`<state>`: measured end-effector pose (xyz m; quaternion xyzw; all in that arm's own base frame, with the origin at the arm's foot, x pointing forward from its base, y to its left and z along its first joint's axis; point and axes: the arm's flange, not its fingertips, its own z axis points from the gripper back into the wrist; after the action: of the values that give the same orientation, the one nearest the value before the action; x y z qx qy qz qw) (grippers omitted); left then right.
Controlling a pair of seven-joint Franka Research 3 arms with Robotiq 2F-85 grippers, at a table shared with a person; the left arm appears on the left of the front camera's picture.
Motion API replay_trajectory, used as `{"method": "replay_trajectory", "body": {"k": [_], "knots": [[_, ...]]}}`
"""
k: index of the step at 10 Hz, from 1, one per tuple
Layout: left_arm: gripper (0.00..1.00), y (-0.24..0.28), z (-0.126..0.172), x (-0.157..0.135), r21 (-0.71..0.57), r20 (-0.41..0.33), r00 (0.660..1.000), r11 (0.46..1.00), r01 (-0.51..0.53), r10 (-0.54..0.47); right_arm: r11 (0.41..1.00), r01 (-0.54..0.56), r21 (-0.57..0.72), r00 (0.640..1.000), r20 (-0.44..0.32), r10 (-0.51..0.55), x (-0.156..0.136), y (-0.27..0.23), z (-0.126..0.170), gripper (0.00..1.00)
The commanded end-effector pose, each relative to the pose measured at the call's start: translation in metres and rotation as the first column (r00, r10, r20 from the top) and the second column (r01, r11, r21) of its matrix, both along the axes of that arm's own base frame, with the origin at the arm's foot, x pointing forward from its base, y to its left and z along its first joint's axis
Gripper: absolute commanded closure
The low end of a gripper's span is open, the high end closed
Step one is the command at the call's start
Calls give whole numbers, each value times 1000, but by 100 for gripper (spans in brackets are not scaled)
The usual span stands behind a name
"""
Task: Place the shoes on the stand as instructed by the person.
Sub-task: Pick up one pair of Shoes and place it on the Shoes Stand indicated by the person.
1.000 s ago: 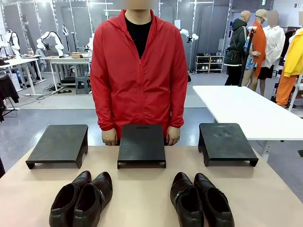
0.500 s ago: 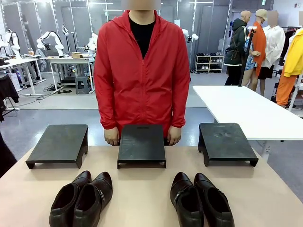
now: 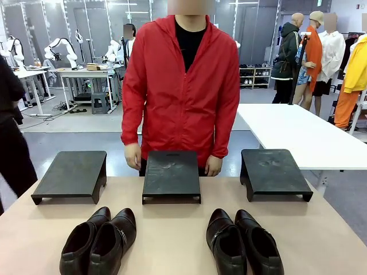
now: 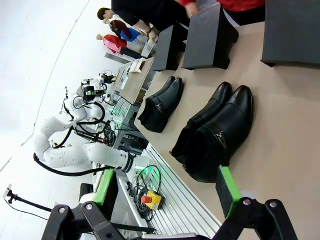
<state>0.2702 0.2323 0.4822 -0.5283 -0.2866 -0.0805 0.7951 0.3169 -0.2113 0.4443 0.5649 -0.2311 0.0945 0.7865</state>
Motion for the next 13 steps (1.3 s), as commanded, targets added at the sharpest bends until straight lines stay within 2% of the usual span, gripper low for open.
{"method": "replay_trajectory", "body": {"k": [1, 13], "knots": [[0, 0, 1, -1, -5, 17, 1000, 1000, 14, -14, 1000, -6, 9, 1000, 15, 6, 0, 0, 1, 0], [0, 0, 1, -1, -5, 17, 1000, 1000, 14, -14, 1000, -6, 9, 1000, 15, 6, 0, 0, 1, 0]]}}
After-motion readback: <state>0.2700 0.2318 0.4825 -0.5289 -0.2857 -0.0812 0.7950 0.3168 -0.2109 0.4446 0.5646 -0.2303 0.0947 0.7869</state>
